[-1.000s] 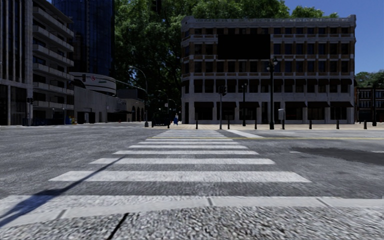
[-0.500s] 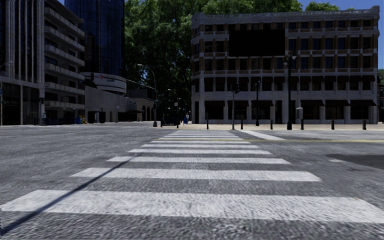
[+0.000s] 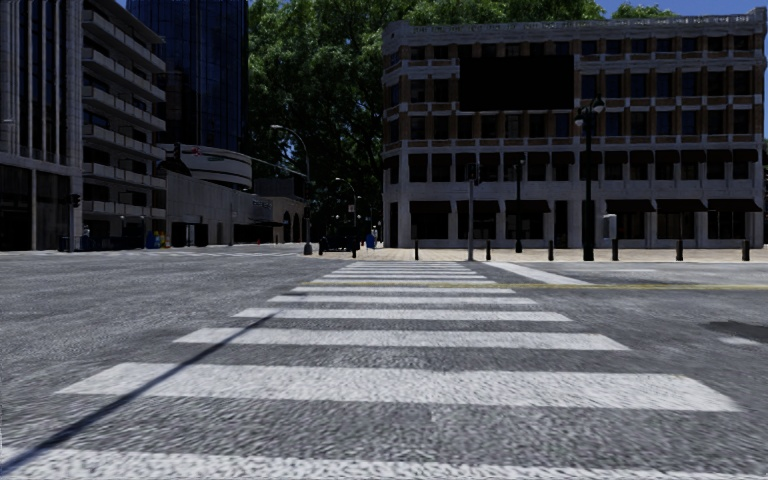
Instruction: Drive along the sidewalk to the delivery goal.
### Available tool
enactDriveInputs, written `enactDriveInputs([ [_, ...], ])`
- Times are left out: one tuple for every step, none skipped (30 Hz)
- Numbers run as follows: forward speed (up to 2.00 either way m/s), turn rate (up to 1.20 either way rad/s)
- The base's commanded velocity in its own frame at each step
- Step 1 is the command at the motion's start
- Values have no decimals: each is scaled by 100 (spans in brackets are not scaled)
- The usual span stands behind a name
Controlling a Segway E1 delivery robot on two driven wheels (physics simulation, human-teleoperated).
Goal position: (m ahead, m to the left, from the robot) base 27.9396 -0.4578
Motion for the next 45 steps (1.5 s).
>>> enactDriveInputs([
  [137,0],
  [137,0],
  [137,0],
  [137,0],
  [137,0],
  [137,0],
  [137,0],
  [137,0],
  [137,0],
  [137,0],
  [137,0],
  [137,0],
  [137,0],
  [137,0],
  [137,0],
  [137,0],
  [137,0],
  [137,0],
  [137,0],
  [137,0],
  [137,0],
  [137,0],
  [137,0],
  [137,0],
  [137,0],
  [137,0],
  [137,0],
  [147,0],
  [200,0],
  [200,0],
  [200,0],
  [200,0],
  [200,0],
  [200,0],
  [200,0],
  [200,0],
  [200,0],
  [200,0],
  [200,0],
  [200,0],
  [200,0],
  [200,0],
  [200,0],
  [200,0],
  [200,0],
])
